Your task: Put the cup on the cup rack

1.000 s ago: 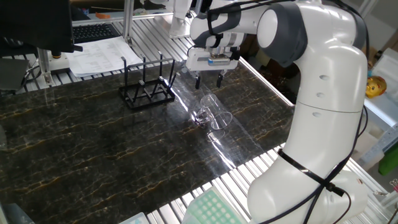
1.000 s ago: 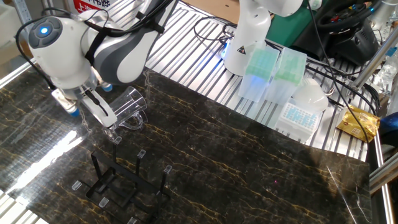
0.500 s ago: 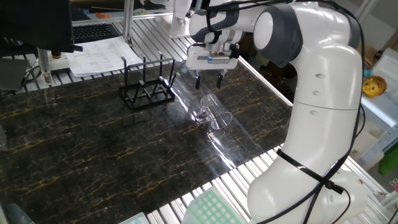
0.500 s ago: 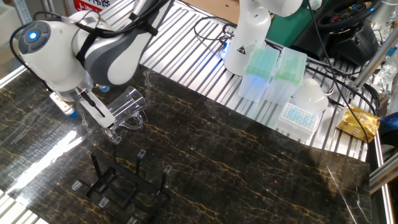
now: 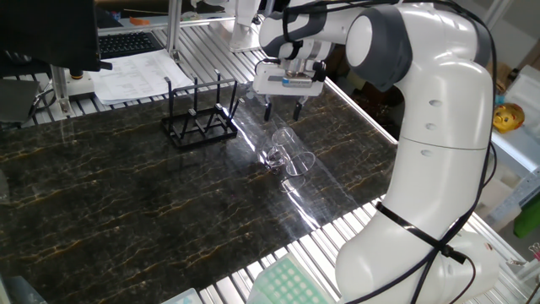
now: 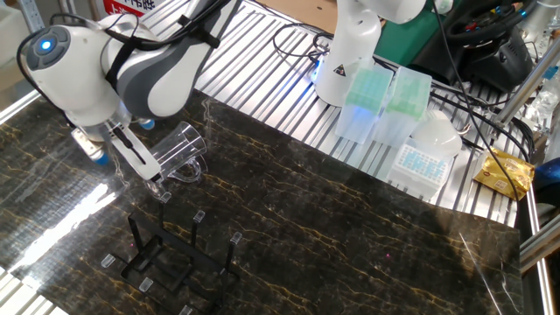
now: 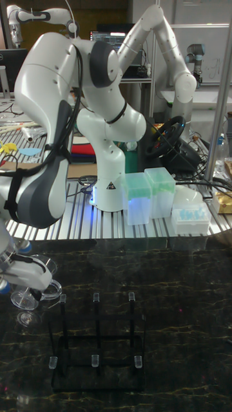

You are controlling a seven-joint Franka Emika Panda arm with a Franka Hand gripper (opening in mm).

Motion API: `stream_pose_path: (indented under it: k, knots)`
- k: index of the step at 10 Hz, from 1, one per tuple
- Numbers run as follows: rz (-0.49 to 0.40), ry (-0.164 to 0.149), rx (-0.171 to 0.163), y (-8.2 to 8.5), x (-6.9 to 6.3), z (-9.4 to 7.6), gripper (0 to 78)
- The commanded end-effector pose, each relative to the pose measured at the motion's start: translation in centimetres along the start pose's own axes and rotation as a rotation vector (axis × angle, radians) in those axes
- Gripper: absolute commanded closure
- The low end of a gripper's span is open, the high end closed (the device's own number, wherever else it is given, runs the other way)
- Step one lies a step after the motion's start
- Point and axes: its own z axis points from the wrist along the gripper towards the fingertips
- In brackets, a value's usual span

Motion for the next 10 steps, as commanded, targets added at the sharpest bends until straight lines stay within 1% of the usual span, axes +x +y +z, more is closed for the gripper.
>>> stream_pose_path:
  k: [1, 4, 6, 8, 10]
  knots:
    - [0.001, -0.014, -0.003, 0.1, -0.1, 0.4, 0.1]
    - [0.003, -0.006, 0.004, 0.2, -0.2, 0.7, 0.1]
    - [0.013, -0.010, 0.017, 0.2, 0.1, 1.1, 0.1]
    - [0.004, -0.015, 0.050, 0.0, 0.2, 1.4, 0.1]
    - [-0.007, -0.014, 0.048, -0.6, 0.1, 1.6, 0.1]
